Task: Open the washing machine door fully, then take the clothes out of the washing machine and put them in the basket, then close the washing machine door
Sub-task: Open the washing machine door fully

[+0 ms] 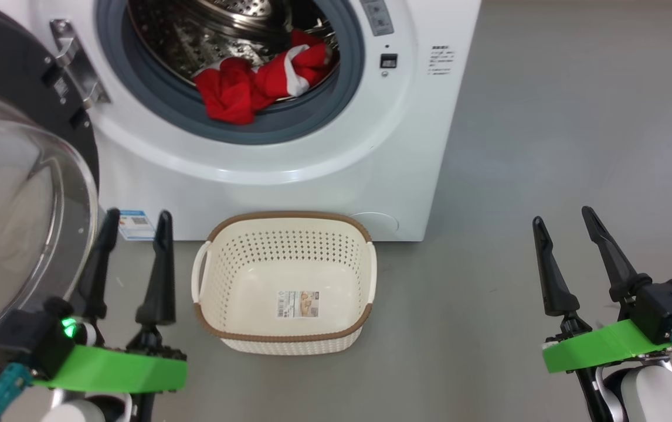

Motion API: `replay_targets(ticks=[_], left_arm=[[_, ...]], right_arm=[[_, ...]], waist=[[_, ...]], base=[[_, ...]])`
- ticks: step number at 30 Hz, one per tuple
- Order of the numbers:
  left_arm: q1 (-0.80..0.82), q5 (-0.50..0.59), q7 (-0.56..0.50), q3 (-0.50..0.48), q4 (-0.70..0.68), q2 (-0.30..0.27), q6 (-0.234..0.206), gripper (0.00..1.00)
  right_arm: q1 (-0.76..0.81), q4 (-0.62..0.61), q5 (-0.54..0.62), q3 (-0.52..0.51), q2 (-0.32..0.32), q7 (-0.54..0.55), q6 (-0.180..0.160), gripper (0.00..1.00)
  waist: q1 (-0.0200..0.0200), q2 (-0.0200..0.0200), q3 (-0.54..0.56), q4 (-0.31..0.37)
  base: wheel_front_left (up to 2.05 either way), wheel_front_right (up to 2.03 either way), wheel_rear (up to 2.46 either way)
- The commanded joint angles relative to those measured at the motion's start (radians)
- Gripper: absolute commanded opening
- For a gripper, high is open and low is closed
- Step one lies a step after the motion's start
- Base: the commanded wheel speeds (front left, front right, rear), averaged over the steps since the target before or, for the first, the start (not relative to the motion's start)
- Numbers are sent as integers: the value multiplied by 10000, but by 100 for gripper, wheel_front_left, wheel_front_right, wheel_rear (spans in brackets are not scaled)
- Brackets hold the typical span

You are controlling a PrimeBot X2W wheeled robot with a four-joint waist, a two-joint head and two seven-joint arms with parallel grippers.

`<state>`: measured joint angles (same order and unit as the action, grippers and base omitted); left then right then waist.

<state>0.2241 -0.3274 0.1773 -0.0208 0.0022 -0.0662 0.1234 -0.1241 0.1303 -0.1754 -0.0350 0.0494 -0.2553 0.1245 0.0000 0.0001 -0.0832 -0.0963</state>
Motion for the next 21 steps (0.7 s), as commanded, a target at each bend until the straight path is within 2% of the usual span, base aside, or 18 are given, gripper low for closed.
replay_targets(ticks=[1, 8, 14, 21], left_arm=[[-159, 39, -3, -208, -359, -149, -67, 100], [-853, 562, 61, 32, -392, -268, -305, 100], [-1251, 348, -54, -79, -348, -268, -435, 100], [-1840, 709, -96, -52, -220, -543, -625, 100]], right_arm=[[-4, -375, -71, 190, 8, -60, 62, 100], [349, -663, -41, -79, 8, -63, 62, 100], [657, -761, 5, -274, 8, -63, 62, 100], [1071, -894, 17, -290, 8, -64, 62, 100]], waist=[[0, -1, 255, 403], [0, -1, 435, 706], [0, -1, 612, 866], [0, -1, 962, 1118]], base=[[0, 0, 0], [0, 0, 0], [0, 0, 0], [0, 0, 0]])
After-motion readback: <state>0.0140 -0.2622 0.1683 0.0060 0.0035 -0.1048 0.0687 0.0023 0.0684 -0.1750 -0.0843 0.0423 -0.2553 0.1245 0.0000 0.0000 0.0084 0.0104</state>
